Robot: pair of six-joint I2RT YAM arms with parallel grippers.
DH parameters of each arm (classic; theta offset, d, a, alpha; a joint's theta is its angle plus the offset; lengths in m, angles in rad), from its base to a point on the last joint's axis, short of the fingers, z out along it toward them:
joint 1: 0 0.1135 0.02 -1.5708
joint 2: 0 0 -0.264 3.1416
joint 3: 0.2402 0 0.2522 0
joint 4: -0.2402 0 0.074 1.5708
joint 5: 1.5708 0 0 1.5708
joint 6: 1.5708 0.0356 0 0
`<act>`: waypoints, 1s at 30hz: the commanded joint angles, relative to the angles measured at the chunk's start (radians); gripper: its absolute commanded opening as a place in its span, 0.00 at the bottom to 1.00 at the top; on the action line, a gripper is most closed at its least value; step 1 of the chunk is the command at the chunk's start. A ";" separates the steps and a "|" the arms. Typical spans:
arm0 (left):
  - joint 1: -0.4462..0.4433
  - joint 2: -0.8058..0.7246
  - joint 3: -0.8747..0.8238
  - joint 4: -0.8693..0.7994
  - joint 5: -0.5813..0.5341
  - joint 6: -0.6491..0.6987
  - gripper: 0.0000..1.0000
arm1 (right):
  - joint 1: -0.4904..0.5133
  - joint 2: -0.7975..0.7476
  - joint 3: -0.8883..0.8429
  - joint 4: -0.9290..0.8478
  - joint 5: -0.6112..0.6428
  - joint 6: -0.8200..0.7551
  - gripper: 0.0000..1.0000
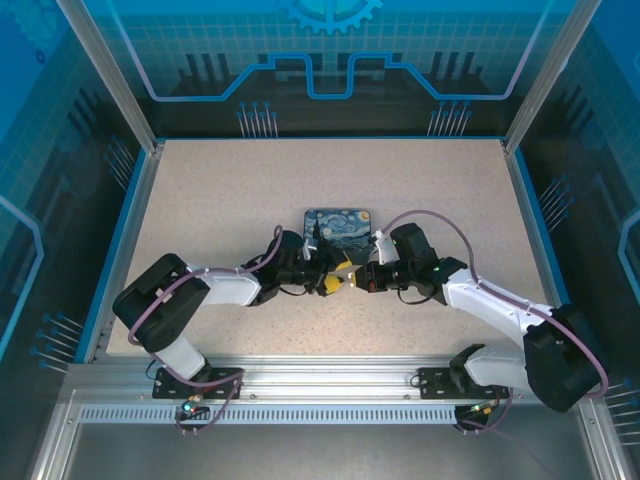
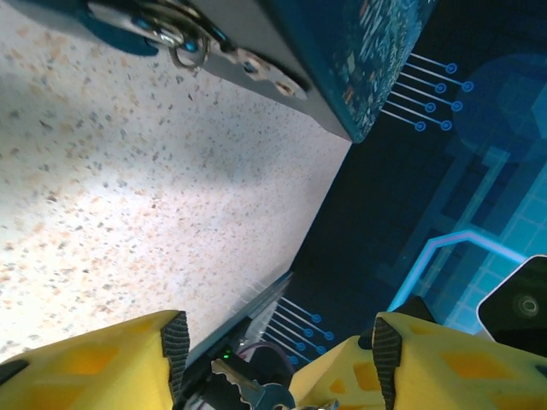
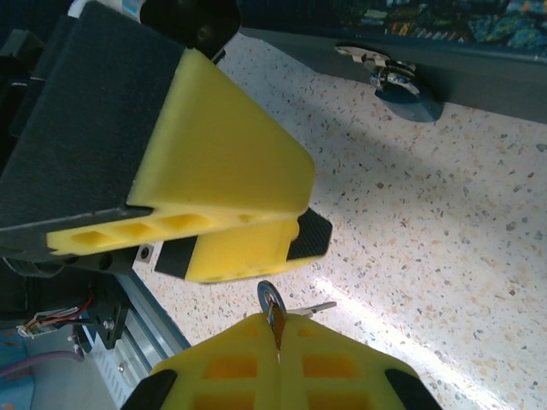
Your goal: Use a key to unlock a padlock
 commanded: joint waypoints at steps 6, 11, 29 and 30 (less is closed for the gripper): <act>-0.039 0.061 0.013 0.111 -0.009 -0.182 0.64 | -0.012 0.022 0.043 0.057 -0.014 0.024 0.00; -0.054 0.090 0.005 0.188 -0.036 -0.230 0.64 | -0.012 0.022 0.043 0.053 -0.016 0.020 0.00; -0.053 0.061 -0.008 0.206 -0.100 -0.246 0.45 | -0.012 -0.033 0.001 -0.002 0.000 -0.003 0.00; -0.053 0.061 -0.010 0.207 -0.102 -0.245 0.44 | -0.012 -0.037 -0.001 -0.005 0.000 -0.004 0.00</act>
